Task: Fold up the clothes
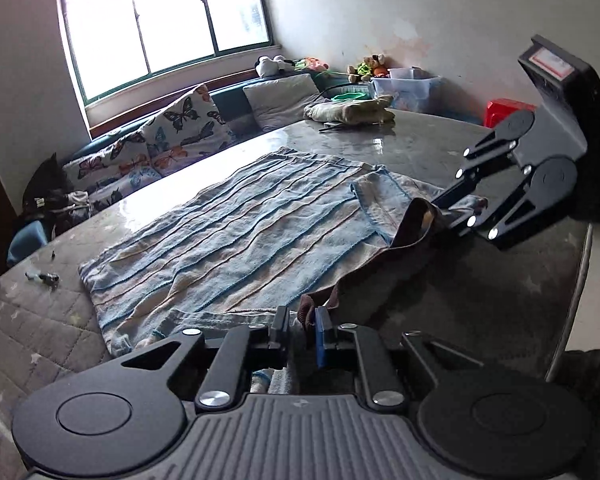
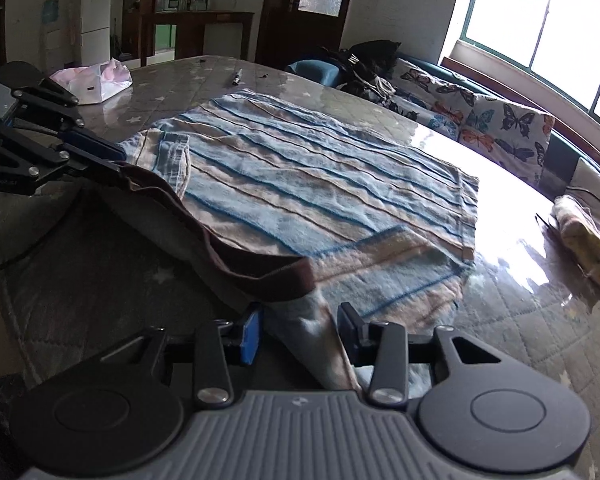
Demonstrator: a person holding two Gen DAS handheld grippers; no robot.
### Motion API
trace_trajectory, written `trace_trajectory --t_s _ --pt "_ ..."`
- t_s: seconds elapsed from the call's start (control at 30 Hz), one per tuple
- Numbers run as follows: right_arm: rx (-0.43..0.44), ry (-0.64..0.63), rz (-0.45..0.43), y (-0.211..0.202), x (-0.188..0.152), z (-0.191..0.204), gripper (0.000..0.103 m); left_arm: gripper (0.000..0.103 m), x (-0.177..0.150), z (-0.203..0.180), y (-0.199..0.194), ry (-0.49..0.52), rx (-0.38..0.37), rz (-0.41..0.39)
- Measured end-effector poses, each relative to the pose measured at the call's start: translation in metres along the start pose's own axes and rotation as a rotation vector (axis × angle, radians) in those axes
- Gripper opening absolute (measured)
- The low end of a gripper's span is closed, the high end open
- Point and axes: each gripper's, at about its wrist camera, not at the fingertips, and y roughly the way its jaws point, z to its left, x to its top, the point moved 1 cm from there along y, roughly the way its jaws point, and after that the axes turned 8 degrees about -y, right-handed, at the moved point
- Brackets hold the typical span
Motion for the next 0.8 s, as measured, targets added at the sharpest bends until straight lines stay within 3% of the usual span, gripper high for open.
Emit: trace_trajectory --t_s 0.13,0.23,0.27,0.3,0.57,0.73,0.77,0.8 --pt "0.007 0.017 -0.004 0.004 0.005 -0.002 0.021 0.021 -0.011 -0.006 -0.006 0.027 0.011 0.008" --pt "0.013 0.073 -0.003 0.004 0.007 -0.011 0.015 0.033 -0.021 -0.014 -0.01 0.073 0.039 0.013" --pt "0.017 0.088 -0.005 0.004 0.008 -0.013 0.013 0.045 -0.024 -0.016 -0.012 0.083 0.048 0.013" --pt "0.016 0.101 -0.007 0.003 0.009 -0.015 0.012 0.05 -0.026 -0.017 -0.013 0.092 0.056 0.011" --pt "-0.002 0.12 -0.022 -0.002 0.02 -0.018 0.008 0.059 -0.04 -0.026 -0.016 0.179 0.092 0.004" --pt "-0.01 0.128 -0.03 -0.001 0.025 -0.019 0.008 0.059 -0.046 -0.028 -0.011 0.228 0.123 0.019" --pt "-0.013 0.127 -0.031 -0.001 0.025 -0.018 0.007 0.056 -0.045 -0.026 -0.009 0.227 0.132 0.026" --pt "-0.015 0.125 -0.032 -0.001 0.025 -0.018 0.007 0.044 -0.045 -0.024 -0.008 0.223 0.137 0.029"
